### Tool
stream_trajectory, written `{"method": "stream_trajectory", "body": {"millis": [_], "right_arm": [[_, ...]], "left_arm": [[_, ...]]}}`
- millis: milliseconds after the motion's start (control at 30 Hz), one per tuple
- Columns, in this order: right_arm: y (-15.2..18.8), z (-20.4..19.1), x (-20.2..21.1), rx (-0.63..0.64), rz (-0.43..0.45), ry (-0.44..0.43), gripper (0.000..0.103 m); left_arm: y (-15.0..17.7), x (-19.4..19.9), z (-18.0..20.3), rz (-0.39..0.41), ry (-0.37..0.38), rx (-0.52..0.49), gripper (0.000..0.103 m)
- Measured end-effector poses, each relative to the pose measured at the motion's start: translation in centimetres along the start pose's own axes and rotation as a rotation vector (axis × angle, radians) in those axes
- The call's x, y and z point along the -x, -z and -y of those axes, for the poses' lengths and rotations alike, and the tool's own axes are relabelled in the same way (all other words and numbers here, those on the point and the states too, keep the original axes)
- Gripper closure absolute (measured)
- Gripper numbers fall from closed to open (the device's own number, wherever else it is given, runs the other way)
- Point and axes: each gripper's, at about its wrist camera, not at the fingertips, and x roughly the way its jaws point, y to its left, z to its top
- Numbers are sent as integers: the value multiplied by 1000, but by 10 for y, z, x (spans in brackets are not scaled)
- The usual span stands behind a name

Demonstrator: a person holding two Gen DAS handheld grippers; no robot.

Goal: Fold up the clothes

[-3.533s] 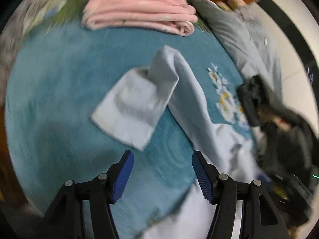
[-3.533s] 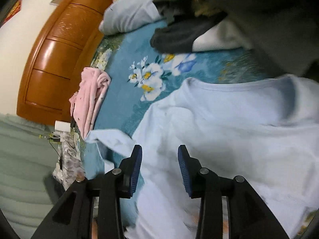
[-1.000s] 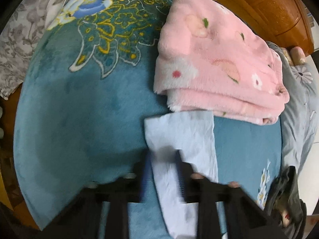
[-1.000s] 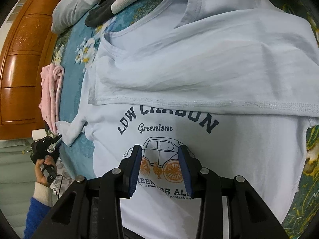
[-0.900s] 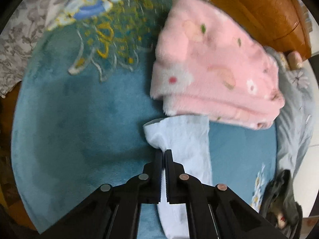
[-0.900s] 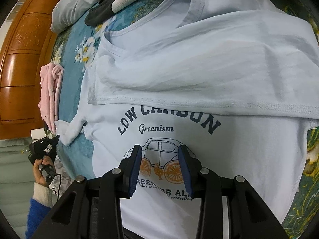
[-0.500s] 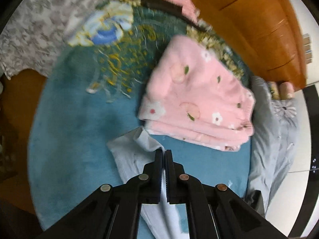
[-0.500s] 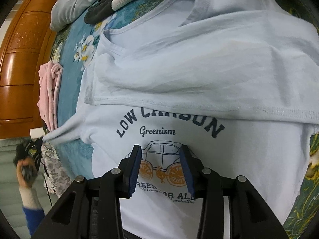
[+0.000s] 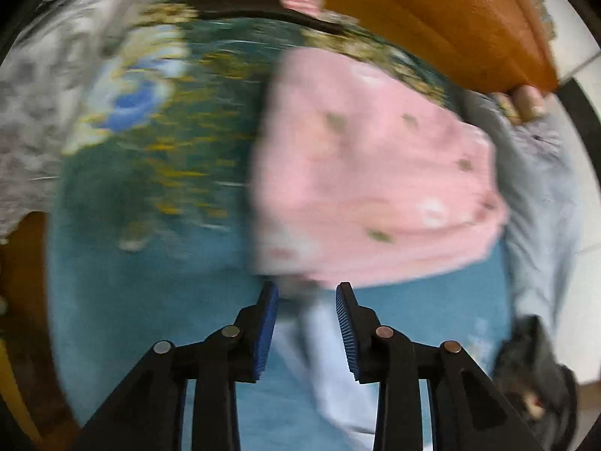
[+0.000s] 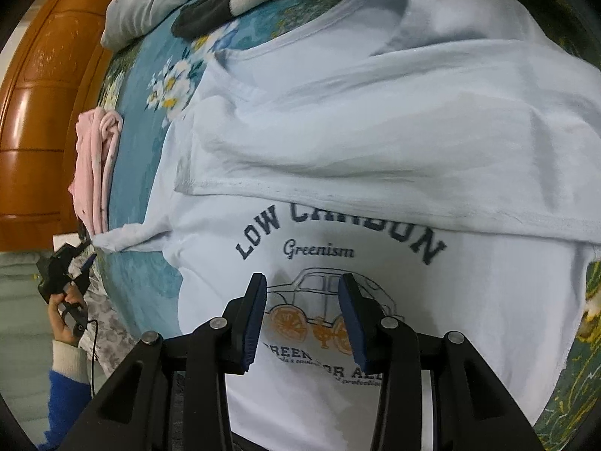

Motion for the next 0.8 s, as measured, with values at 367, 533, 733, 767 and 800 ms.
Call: {"method": "stream_trajectory", "body": {"millis": [367, 533, 733, 767, 800], "right_arm": [[-2, -8, -6, -1, -9, 26, 61], [-1, -8, -7, -5, -11, 32, 61], [-5, -13, -12, -1, -12, 41, 58], [-6, -13, -13, -2, -14, 40, 58], [-7, -13, -13, -5, -16, 37, 58]], "left_arm": [[13, -33, -2, -15, -63, -94, 70], [14, -30, -9, -14, -7, -47, 70], [17, -30, -7, -23, 11, -37, 80], [17, -30, -3, -29, 20, -37, 91], [17, -29, 0, -33, 26, -39, 101]]}}
